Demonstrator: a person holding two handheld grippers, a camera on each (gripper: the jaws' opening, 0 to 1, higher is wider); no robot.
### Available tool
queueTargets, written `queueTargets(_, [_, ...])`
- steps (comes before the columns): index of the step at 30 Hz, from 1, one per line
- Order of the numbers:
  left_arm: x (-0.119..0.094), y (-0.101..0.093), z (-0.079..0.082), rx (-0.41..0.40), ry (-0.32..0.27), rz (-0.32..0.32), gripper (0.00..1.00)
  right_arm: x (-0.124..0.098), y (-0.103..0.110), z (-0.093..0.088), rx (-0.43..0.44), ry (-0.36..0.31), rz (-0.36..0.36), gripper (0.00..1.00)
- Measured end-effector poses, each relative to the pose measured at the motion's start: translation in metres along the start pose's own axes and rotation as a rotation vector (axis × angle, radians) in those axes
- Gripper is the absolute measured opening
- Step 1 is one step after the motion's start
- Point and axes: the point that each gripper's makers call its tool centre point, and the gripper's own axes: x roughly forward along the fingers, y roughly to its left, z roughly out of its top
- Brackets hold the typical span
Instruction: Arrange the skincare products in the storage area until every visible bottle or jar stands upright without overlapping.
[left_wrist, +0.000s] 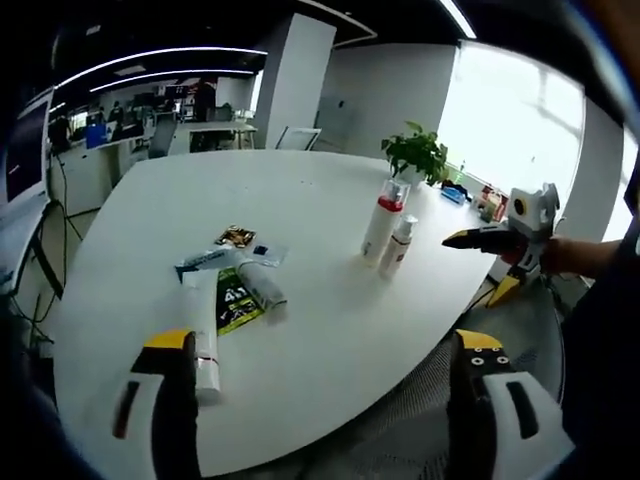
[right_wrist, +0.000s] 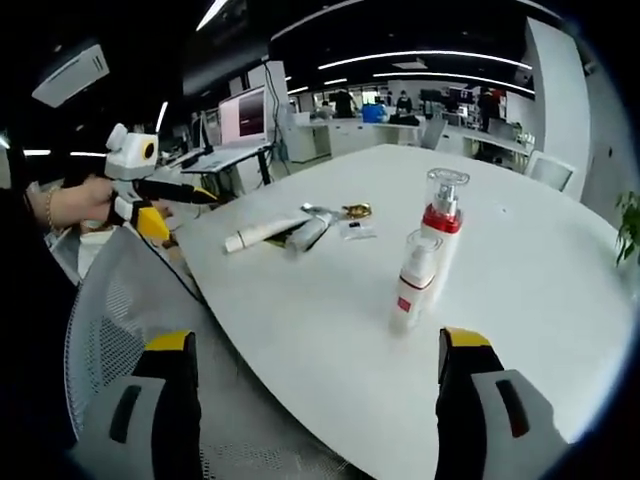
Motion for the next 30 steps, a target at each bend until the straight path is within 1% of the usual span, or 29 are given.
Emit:
queueTargets(2, [0.001,0.002,-0.001,0.003,0.016,0.005,0.98,0.000,0.000,0.000,-0.001,0.003,0.001,0.99])
queueTargets(4, [0.002,0.009,-0.005,0.000,0.043,0.010,0.98,0.000,0.000,-0.001,0.000,0.007,-0.001,0.98])
queueTargets(7, [0.006,0.018,-0.005,-0.005,0.054,0.019,0.98,0.000,-0.001,-0.002,0.006,0.010,-0.005,0.98])
queueTargets(8, [0.008,0.024,-0.007,-0.013,0.072,0.029,0.98,0.000,-0.001,-0.002,0.008,0.010,-0.004,0.98])
queueTargets(11, [0.012,0.032,-0.010,-0.017,0.103,0.048,0.96,0.001,-0.002,-0.004,0.008,0.017,-0.006,0.98])
queueTargets(12, [0.014,0.036,-0.013,-0.020,0.121,0.055,0.96,0.002,-0.003,-0.005,0.008,0.020,-0.006,0.98])
queueTargets(13, [0.016,0.040,-0.014,-0.020,0.126,0.052,0.96,0.002,-0.003,-0.006,0.005,0.022,-0.003,0.98])
queueTargets(14, [0.018,0.046,-0.017,-0.029,0.152,0.059,0.96,0.001,-0.001,-0.006,-0.001,0.025,0.002,0.98])
queueTargets(16, [0.022,0.055,-0.020,-0.031,0.167,0.065,0.94,0.001,0.001,-0.007,-0.004,0.029,0.011,0.98])
queueTargets(18, [0.025,0.066,-0.024,-0.038,0.194,0.077,0.94,0.002,0.003,-0.007,-0.005,0.035,0.019,0.98])
queueTargets(22, [0.032,0.081,-0.026,-0.065,0.218,0.087,0.92,0.002,0.003,-0.008,-0.003,0.042,0.017,0.98])
queueTargets(24, [0.034,0.082,-0.027,-0.077,0.237,0.096,0.91,0.001,0.001,-0.008,0.008,0.040,0.009,0.98])
queueTargets(28, [0.043,0.084,-0.027,-0.067,0.280,0.097,0.88,0.001,-0.003,-0.009,0.032,0.038,0.001,0.97])
queueTargets(30, [0.048,0.090,-0.028,-0.074,0.300,0.103,0.85,0.001,-0.003,-0.009,0.035,0.039,-0.002,0.97])
